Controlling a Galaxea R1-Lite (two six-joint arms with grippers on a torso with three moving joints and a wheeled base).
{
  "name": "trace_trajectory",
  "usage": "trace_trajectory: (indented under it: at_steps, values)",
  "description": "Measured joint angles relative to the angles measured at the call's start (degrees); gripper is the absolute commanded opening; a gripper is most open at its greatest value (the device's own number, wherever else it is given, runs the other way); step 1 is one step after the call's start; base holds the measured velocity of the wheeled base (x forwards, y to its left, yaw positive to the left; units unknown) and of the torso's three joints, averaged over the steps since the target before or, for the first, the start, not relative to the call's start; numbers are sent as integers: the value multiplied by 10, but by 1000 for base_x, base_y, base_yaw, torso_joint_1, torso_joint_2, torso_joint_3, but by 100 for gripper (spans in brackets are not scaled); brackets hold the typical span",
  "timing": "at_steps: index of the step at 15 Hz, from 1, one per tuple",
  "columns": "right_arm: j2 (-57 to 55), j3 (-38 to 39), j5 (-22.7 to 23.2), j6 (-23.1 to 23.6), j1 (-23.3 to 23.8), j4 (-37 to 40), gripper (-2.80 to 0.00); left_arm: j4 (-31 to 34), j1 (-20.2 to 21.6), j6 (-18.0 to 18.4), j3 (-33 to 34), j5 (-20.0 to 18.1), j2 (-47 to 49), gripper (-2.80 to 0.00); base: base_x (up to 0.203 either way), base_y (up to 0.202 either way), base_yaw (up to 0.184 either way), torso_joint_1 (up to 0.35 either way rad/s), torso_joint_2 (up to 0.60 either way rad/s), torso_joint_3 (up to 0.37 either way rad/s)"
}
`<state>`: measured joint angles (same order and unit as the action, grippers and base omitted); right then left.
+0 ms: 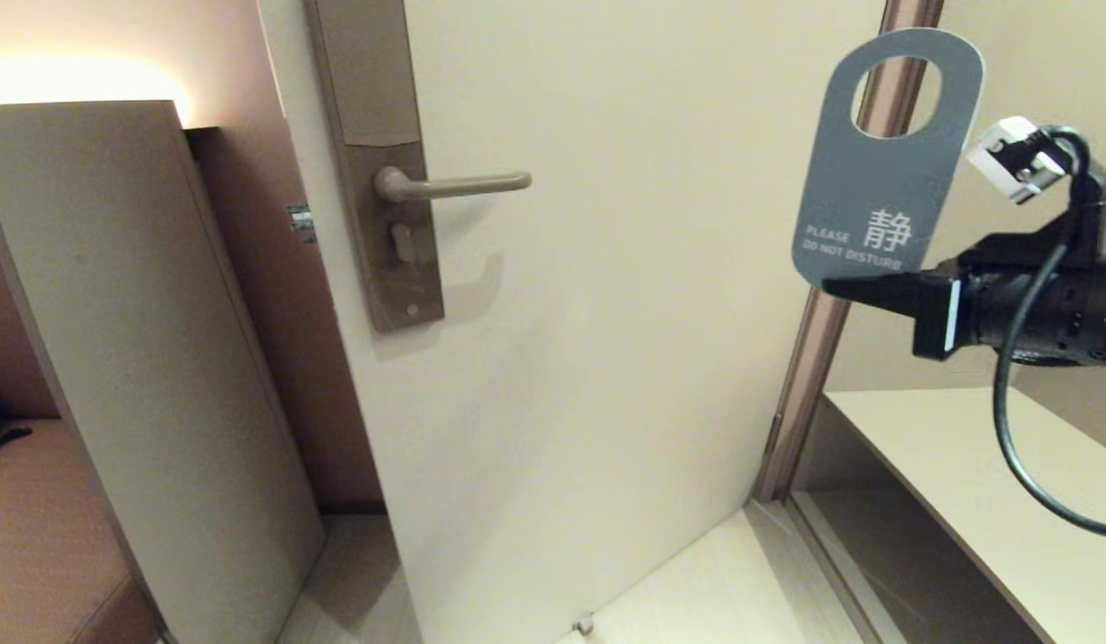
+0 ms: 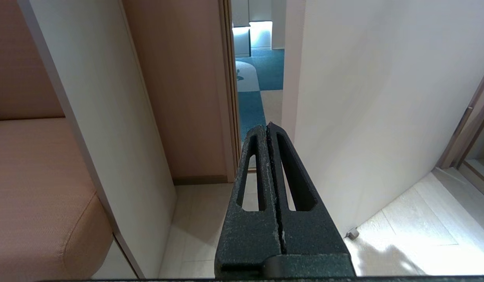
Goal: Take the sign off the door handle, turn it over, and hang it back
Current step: Hang the sign back with the other side facing out
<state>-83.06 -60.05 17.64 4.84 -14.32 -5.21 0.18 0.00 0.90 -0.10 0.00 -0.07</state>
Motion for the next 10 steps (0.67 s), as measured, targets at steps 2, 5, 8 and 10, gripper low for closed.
trace_trajectory:
  at_steps: [2, 5, 8, 10]
  values:
    - [-40, -42, -8, 1, -29, 0, -280, 0, 0, 0, 0, 0, 0, -280, 0, 0, 0, 0, 0, 0]
    - [-98, -101, -34, 17, -69, 0, -280, 0, 0, 0, 0, 0, 0, -280, 0, 0, 0, 0, 0, 0]
    - [-149, -156, -52, 28, -104, 0, -280, 0, 0, 0, 0, 0, 0, -280, 0, 0, 0, 0, 0, 0]
    - [-179, -188, -69, 36, -125, 0, -280, 0, 0, 0, 0, 0, 0, -280, 0, 0, 0, 0, 0, 0]
